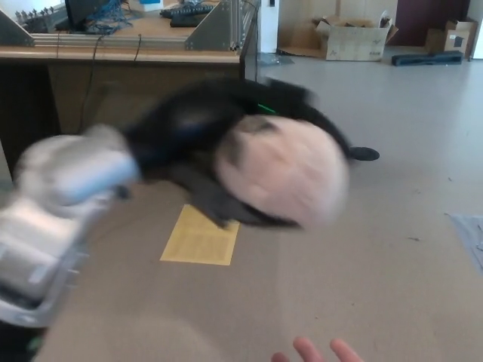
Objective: The robot extends its left hand to pick up an emotional support dumpling from the palm of a person and brings its hand down by its side. Then it extends its arm again to hand the dumpling back to the person.
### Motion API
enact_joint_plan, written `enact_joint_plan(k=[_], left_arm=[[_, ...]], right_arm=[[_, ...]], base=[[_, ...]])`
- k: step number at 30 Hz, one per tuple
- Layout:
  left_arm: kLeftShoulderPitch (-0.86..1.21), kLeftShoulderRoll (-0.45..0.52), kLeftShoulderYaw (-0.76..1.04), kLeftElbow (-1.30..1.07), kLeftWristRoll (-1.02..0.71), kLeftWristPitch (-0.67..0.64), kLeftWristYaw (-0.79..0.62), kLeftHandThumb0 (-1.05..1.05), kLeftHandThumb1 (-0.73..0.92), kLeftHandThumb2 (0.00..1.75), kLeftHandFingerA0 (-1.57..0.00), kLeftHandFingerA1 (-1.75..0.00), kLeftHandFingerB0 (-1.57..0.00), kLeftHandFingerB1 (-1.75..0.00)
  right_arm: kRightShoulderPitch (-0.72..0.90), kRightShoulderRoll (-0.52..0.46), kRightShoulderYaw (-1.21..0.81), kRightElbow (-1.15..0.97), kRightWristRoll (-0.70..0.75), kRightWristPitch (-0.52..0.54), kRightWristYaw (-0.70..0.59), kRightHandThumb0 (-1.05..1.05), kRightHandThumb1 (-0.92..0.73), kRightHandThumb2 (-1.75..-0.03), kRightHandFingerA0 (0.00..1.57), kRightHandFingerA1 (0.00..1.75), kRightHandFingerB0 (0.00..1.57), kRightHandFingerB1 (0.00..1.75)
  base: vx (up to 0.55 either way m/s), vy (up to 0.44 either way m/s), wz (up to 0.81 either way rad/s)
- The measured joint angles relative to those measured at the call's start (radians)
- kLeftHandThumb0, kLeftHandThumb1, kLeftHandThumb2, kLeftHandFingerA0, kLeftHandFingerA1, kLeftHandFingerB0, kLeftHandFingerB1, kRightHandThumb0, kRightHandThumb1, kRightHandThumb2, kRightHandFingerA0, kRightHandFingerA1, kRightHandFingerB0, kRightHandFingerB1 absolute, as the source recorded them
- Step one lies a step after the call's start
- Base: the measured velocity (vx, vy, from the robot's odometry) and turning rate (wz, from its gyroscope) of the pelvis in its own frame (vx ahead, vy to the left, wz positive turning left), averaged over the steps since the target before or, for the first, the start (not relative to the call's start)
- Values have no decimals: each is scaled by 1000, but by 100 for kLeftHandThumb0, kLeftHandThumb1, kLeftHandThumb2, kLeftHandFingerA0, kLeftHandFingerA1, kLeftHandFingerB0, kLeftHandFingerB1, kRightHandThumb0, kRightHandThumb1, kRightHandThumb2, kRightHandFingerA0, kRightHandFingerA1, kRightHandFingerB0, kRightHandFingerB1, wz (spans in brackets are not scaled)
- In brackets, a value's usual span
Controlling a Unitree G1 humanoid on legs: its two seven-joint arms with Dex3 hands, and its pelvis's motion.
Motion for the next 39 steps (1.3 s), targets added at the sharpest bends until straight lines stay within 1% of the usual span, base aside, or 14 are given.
enact_joint_plan(k=[4, 5, 7, 10, 11, 19, 20, 21, 22, 23, 25, 37, 38, 39], left_arm=[[-15, -29, -152, -68, 53, 37, -15, -22, 73, 62, -86, -121, -89, -69], [-14, -31, -170, -80, 61, 42, -17, -21, 72, 62, -84, -118, -89, -68], [-9, -33, -219, -125, 89, 64, -26, -21, 75, 62, -86, -108, -88, -65], [16, -26, -257, -163, 114, 80, -42, -24, 78, 64, -79, -124, -82, -73], [25, -21, -266, -170, 120, 83, -48, -24, 76, 62, -86, -106, -85, -62], [78, 39, -280, -206, 160, 86, -97, -36, 86, 66, -68, -117, -70, -63], [83, 45, -278, -208, 162, 86, -103, -44, 58, 58, -48, -43, -33, -31], [86, 51, -277, -208, 164, 85, -110, -44, 58, 58, -48, -43, -33, -31], [83, 64, -277, -205, 166, 85, -121, -61, 44, 72, -24, -45, -12, -37], [77, 75, -277, -201, 169, 85, -133, -65, 39, 82, 0, -29, 0, -20], [54, 99, -277, -190, 176, 85, -165, -76, 41, 85, 0, -10, 0, -6], [-6, 121, -244, -148, 177, 109, -283, -79, 45, 86, 0, -1, 0, 0], [-16, 120, -238, -144, 176, 119, -293, -89, 47, 59, 0, 0, 0, 0], [-21, 120, -233, -141, 174, 126, -299, -89, 47, 60, 0, 0, 0, 0]], right_arm=[[-5, -5, 3, -9, -1, 2, 3, -33, -58, -57, 72, 49, 67, 46], [-6, -6, 5, -9, -2, 2, 3, -45, -65, -60, 55, 44, 59, 42], [-13, -11, 23, -7, -12, -1, 0, -46, -67, -61, 53, 48, 56, 41], [-23, -28, 55, -9, -34, -15, -10, -46, -66, -60, 62, 51, 60, 41], [-24, -32, 62, -11, -37, -21, -12, -46, -67, -61, 63, 50, 60, 41], [-45, -39, 93, -14, -59, -47, -13, -46, -67, -61, 63, 50, 60, 41], [-47, -39, 94, -13, -60, -48, -13, -39, -56, -57, 51, 40, 56, 40], [-52, -38, 95, -10, -61, -45, -14, -39, -56, -57, 51, 40, 56, 40], [-64, -32, 93, -1, -61, -32, -19, -38, -59, -58, 52, 40, 56, 41], [-76, -27, 88, 10, -61, -21, -20, -35, -60, -56, 73, 46, 62, 43], [-99, -19, 70, 46, -55, -16, -22, -34, -60, -58, 80, 50, 67, 46], [-150, -5, 59, 88, -53, 24, -17, -30, -57, -58, 88, 51, 76, 48], [-150, -5, 57, 88, -52, 25, -14, -26, -55, -57, 89, 52, 76, 49], [-150, -5, 55, 88, -52, 25, -12, -26, -55, -57, 88, 52, 75, 48]], base=[[0, 0, 0], [0, 0, 0], [0, 0, 0], [0, 0, 0], [0, 0, 0], [0, 0, 0], [0, 0, 0], [0, 0, 0], [0, 0, 0], [0, 0, 0], [0, 0, 0], [0, 0, 0], [0, 0, 0], [0, 0, 0]])
